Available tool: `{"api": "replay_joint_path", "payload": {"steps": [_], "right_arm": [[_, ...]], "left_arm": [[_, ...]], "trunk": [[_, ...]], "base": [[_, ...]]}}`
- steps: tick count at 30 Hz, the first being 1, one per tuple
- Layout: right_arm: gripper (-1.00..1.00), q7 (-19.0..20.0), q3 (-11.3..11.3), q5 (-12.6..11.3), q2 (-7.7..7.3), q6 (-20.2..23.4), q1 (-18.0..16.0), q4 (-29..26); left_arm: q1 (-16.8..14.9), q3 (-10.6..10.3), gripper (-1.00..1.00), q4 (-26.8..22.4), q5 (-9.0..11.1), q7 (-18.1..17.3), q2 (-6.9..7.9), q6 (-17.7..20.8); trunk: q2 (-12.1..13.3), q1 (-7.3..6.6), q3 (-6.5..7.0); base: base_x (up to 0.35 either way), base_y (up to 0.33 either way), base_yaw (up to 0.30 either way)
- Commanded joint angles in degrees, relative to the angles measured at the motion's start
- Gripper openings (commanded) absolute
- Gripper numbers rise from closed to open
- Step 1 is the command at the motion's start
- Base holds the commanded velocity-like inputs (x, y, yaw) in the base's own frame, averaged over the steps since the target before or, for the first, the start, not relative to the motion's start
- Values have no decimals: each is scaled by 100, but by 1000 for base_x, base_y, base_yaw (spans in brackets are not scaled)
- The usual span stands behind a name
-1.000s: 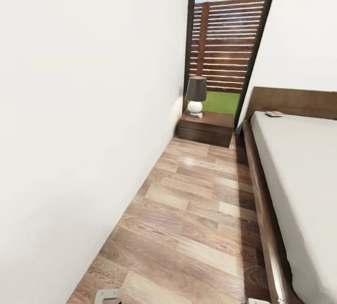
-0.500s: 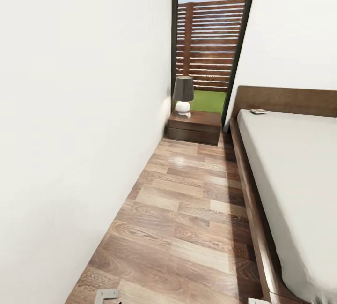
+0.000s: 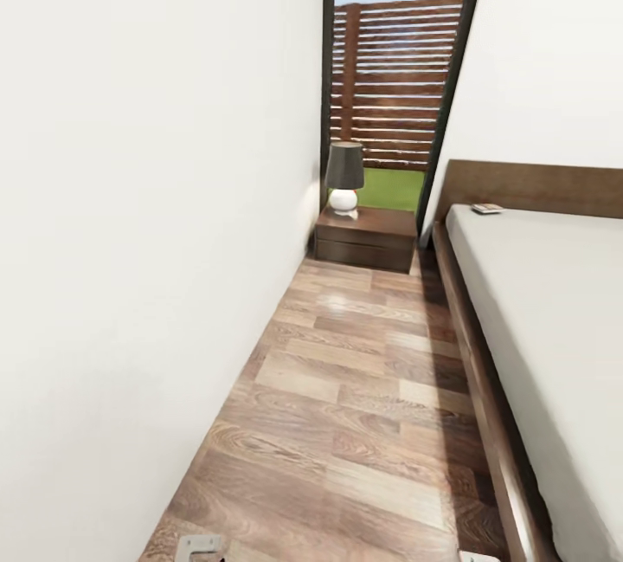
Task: In the bedroom, move the book from the bed onto either nightstand, and place the two sandals side by side next to the bed.
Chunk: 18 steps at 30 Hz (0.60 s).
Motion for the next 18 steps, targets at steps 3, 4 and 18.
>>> {"api": "replay_joint_path", "payload": {"steps": [3,4,18], "right_arm": [[100,10,-49,55,-4,-18,-7,16],[100,10,-49,55,-4,-18,-7,17],[100,10,-49,55,-4,-18,-7,19]], "left_arm": [[-3,49,100,3,-39,-19,1,-15],[-3,49,100,3,-39,-19,1,-15],[-3,49,100,3,-36,-20,1,-15]], "trunk": [[-2,2,-5],[-2,2,-5],[-2,2,-5]], "base": [[246,88,-35],[177,32,-123],[25,4,-215]]}}
